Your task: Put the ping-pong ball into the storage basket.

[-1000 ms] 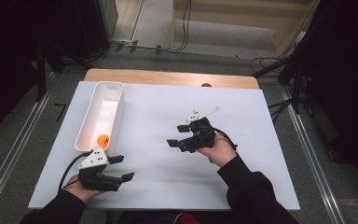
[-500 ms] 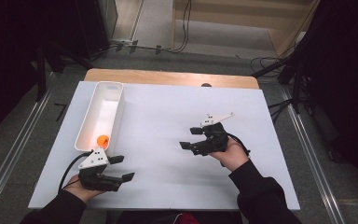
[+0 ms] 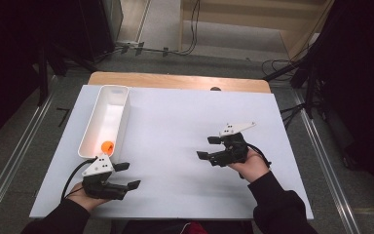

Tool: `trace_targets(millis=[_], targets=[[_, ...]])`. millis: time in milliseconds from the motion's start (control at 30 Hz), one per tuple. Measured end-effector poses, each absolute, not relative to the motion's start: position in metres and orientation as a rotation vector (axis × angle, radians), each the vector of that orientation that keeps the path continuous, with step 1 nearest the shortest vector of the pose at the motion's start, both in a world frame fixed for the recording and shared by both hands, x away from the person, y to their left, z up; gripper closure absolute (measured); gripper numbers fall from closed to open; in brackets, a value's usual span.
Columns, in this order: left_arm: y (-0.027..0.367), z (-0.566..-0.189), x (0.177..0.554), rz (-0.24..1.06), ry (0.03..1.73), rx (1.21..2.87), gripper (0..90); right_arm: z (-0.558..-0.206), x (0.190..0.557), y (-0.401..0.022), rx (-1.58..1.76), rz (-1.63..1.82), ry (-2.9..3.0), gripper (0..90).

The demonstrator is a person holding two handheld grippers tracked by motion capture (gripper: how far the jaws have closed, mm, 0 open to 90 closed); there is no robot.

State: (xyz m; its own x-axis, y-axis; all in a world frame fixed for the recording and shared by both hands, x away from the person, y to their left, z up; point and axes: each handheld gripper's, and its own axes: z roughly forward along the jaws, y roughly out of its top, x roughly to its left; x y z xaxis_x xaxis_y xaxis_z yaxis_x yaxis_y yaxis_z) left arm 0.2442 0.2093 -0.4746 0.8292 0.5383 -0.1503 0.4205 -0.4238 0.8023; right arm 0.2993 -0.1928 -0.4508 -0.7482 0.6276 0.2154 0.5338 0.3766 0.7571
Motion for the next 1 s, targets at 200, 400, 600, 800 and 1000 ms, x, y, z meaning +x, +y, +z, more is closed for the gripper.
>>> trace_targets(millis=[200,400,600,800,1000], targets=[[0.209,-0.475,0.244,0.162,0.703,2.078,25.3,-0.454,0.293,-0.202,1.069,1.303,2.503,24.2],[0.210,-0.475,0.244,0.161,0.707,2.082,25.3,-0.457,0.286,-0.208,1.076,1.278,2.500,24.2],[0.210,-0.475,0.245,0.161,0.706,2.080,25.3,-0.457,0.278,-0.216,1.087,1.255,2.485,24.2],[0.210,-0.475,0.245,0.159,0.708,2.082,25.3,-0.461,0.270,-0.227,1.108,1.268,2.462,23.8],[0.210,-0.475,0.245,0.160,0.710,2.080,25.3,-0.469,0.266,-0.238,1.155,1.264,2.439,23.8]])
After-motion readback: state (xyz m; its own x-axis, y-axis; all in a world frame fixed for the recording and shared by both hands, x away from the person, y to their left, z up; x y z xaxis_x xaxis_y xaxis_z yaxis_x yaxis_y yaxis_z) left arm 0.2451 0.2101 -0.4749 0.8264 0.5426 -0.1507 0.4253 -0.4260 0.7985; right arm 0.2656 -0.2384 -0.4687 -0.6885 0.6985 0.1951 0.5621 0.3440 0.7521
